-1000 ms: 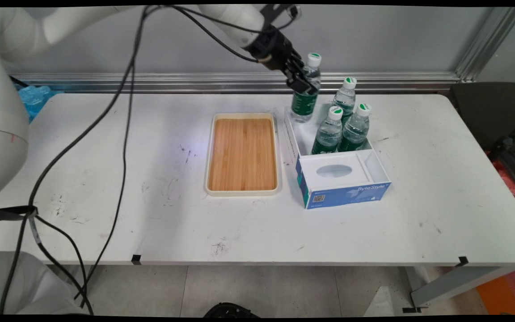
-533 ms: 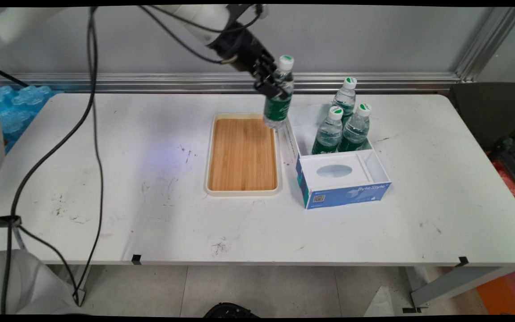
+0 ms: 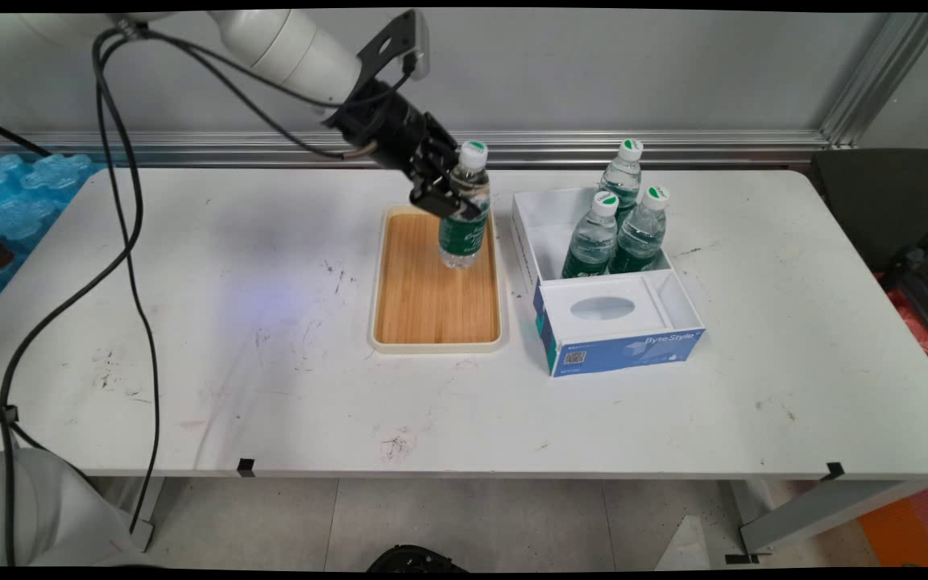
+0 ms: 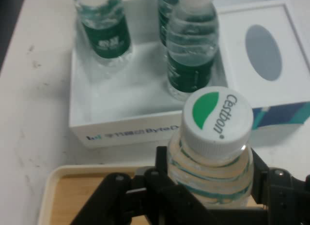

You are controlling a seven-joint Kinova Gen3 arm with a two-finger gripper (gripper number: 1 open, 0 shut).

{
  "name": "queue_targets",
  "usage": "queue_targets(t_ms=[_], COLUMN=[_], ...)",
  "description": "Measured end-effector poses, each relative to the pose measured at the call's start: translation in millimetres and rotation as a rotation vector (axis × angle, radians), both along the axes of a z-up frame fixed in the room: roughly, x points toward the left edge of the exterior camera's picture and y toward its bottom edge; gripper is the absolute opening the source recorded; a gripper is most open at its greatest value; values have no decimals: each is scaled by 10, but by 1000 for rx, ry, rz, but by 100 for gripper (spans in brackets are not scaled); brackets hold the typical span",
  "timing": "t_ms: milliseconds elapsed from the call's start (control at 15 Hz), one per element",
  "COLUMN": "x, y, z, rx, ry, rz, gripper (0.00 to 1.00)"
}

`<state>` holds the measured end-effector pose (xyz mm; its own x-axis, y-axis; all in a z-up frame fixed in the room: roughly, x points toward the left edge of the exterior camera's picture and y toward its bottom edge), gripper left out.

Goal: Place the picked object on the tray

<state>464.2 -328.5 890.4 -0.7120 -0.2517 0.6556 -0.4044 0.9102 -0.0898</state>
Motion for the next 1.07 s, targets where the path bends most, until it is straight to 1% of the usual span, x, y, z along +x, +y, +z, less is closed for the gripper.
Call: queue_targets(t_ms=[333,1067], x=[42,-17], y=[73,5], z=[-207,-611], rx=[-3,-34], ry=[19,51], rz=[-17,-66], gripper=[0,0])
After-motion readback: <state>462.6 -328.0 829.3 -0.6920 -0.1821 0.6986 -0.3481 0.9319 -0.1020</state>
